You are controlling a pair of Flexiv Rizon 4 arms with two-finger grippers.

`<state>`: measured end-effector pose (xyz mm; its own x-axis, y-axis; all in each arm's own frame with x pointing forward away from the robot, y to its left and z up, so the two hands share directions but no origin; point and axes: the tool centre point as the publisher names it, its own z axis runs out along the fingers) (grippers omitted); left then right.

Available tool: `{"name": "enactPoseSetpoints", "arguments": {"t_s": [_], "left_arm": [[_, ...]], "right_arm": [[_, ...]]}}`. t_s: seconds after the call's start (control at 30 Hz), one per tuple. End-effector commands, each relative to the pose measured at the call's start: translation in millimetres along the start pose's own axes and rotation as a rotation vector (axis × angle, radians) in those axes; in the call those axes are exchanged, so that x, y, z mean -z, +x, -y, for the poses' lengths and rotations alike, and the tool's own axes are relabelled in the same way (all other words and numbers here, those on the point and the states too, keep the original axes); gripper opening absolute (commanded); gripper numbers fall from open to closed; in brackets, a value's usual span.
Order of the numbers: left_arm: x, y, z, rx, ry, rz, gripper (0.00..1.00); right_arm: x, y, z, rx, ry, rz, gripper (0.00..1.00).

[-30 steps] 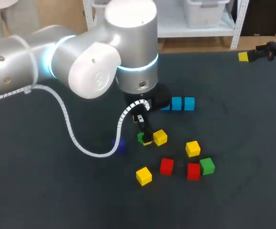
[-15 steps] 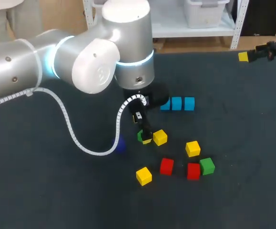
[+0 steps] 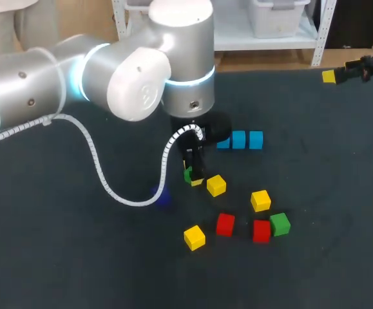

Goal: Place the blue cubes, place green cubes on the blue cubes, place the yellow cubes on the green cubes, then place the red cubes on the yellow cubes, and place purple cube on the red cubes.

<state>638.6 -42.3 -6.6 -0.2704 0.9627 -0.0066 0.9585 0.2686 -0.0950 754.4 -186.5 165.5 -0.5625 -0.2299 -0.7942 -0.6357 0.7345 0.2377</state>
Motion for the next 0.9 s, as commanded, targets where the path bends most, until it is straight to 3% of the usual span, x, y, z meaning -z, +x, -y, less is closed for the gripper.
{"name": "enactPoseSetpoints", "arguments": {"t_s": [0.03,0.27,0.5,0.73,0.9], "left_arm": [[11.7,2.4,-0.9,-0.023,-0.007,-0.01,0.0],[20.5,6.4,-8.5,-0.093,-0.002,-0.029,0.0],[32.2,-1.0,-21.1,-0.283,-0.017,-0.084,0.0],[54.1,-23.7,-33.3,-0.452,-0.064,-0.099,0.0],[64.7,-42.6,-48.1,-0.509,-0.085,-0.085,0.0]], "right_arm": [[-0.4,0.4,0.7,0.001,-0.003,0.003,1.0],[-0.4,0.4,0.7,0.001,-0.003,0.003,1.0],[-0.4,0.4,0.7,0.001,-0.003,0.003,1.0],[-0.4,0.4,0.7,0.001,-0.003,0.003,1.0],[-0.4,0.4,0.7,0.001,-0.003,0.003,1.0]]}}
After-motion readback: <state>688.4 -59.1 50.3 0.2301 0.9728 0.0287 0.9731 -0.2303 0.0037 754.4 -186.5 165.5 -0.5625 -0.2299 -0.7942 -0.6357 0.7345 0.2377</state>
